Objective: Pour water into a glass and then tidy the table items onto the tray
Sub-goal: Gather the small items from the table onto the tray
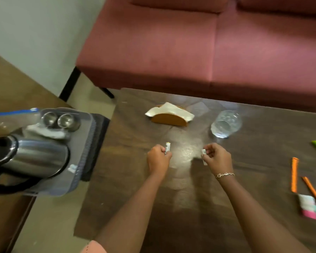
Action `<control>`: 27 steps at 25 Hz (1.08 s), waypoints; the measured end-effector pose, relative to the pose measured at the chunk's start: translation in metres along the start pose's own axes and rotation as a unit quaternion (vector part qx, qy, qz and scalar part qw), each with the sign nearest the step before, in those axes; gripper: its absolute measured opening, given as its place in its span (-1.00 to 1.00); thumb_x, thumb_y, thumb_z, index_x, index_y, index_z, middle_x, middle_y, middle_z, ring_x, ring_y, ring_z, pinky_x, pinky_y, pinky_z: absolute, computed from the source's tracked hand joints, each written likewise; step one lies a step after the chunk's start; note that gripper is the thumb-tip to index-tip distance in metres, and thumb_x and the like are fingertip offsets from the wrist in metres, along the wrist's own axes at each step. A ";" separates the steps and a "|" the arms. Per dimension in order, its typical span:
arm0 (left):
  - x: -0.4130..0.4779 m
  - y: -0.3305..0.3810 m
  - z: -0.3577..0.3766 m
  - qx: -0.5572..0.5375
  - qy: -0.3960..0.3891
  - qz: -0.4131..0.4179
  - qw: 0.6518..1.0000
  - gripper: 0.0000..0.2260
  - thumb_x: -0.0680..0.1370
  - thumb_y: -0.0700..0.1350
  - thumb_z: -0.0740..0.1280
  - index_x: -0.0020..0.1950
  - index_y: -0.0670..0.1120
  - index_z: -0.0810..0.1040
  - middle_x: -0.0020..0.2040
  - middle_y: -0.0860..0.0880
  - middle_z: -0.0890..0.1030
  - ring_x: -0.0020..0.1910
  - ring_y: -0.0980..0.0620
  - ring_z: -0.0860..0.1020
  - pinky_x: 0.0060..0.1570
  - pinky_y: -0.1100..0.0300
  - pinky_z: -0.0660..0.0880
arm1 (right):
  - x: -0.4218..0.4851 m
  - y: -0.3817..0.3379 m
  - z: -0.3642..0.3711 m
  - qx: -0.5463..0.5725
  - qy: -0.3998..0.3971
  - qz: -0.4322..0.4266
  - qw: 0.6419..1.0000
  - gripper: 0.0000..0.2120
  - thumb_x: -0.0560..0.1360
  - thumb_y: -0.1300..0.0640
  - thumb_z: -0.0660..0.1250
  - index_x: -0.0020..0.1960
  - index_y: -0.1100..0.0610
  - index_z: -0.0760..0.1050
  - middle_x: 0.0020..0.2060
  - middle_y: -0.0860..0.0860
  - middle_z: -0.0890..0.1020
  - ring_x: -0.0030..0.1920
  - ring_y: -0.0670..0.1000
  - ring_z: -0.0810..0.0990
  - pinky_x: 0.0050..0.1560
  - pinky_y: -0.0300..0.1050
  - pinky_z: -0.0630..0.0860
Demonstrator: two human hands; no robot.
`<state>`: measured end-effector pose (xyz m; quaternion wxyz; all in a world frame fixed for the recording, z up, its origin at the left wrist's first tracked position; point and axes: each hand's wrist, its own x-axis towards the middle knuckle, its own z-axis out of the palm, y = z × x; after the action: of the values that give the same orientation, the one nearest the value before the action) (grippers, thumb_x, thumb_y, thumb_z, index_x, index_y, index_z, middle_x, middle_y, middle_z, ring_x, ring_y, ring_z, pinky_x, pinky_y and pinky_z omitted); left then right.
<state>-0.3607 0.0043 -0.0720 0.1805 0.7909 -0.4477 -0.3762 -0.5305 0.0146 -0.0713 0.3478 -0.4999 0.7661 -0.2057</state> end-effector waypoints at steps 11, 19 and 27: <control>0.074 -0.152 -0.170 -0.012 0.180 -0.106 0.978 -0.90 0.45 -0.21 0.33 -0.14 -0.26 0.53 -0.17 -0.28 0.62 -0.12 -0.24 0.56 -0.12 -0.01 0.43 | 0.001 -0.180 0.169 -0.049 -0.151 -0.142 0.977 -0.87 0.37 0.29 0.37 -0.08 0.25 0.54 -0.26 0.06 0.59 -0.24 0.05 0.55 -0.14 -0.12 0.47; 0.105 -0.265 -0.240 0.342 -0.050 0.010 0.938 -0.63 0.00 -0.17 0.62 -0.27 -0.10 0.59 -0.32 -0.08 0.57 -0.50 -0.03 0.57 -0.60 0.24 0.42 | -0.002 -0.276 0.297 -0.110 -0.307 -0.216 0.920 -0.87 0.40 0.30 0.33 -0.06 0.21 0.55 -0.22 0.08 0.60 -0.13 0.05 0.56 0.00 -0.03 0.53; 0.127 -0.295 -0.233 0.449 -0.184 0.080 0.871 -0.69 0.58 -0.16 0.16 0.31 -0.18 0.35 0.32 -0.16 0.35 0.17 -0.16 0.50 0.12 0.01 0.43 | -0.006 -0.276 0.394 -0.289 -0.380 -0.233 0.847 -0.78 0.42 0.24 0.33 0.07 0.21 0.52 0.05 0.21 0.61 0.10 0.22 0.54 0.07 -0.01 0.47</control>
<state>0.0245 0.0427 -0.1582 -0.2494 0.6647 -0.6555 -0.2575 -0.0661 -0.0821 -0.1514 0.3935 -0.7806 0.4600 0.1557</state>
